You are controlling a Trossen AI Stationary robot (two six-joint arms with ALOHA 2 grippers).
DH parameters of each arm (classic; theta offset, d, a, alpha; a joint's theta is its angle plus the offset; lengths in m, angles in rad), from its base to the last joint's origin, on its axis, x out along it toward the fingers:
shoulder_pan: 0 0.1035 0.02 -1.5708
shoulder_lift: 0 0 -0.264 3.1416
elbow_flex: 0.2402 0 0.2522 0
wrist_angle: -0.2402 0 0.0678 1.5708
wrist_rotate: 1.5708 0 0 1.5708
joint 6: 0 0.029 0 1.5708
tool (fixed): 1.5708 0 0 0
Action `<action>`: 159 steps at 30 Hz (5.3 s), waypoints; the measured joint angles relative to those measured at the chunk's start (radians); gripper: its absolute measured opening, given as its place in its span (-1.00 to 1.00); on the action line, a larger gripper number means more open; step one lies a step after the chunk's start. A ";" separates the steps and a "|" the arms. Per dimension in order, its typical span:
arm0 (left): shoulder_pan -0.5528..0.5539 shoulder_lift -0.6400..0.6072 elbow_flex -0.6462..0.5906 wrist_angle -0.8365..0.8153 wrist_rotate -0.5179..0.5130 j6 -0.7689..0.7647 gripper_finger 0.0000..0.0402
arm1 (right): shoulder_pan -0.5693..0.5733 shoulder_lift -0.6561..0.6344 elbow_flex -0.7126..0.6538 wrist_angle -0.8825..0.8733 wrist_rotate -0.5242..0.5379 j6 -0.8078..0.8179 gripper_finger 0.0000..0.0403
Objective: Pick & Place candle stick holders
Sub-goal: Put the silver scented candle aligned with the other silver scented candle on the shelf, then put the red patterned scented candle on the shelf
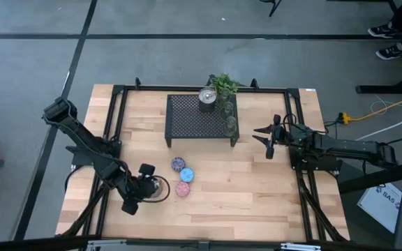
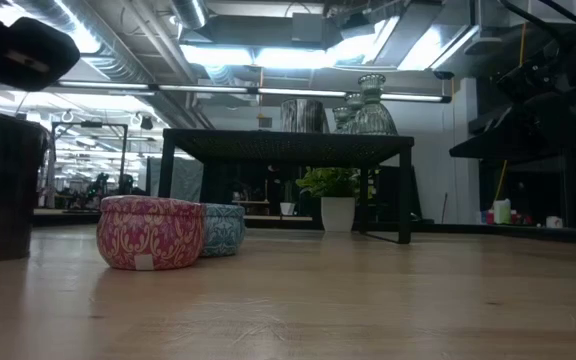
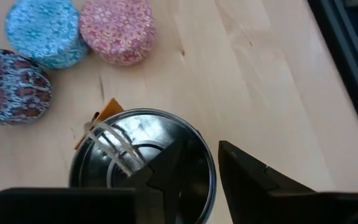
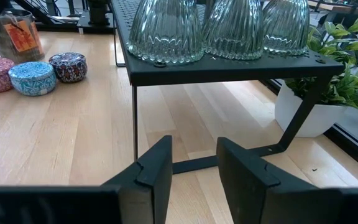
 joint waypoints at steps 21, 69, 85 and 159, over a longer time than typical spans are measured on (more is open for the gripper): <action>0.114 0.003 -0.002 -0.112 -0.183 0.002 -0.97 | 0.000 0.000 0.000 0.000 0.000 0.000 -0.36; 0.548 -0.008 0.524 -0.328 -0.163 0.739 -0.99 | 0.000 0.000 0.000 0.000 0.000 0.000 -0.36; 0.788 0.094 0.572 -0.219 0.035 0.901 -0.99 | 0.000 0.000 0.000 0.000 0.000 0.000 -0.36; 0.916 0.293 0.895 -0.256 0.239 0.847 -0.52 | 0.000 0.000 0.000 0.000 0.000 0.000 -0.36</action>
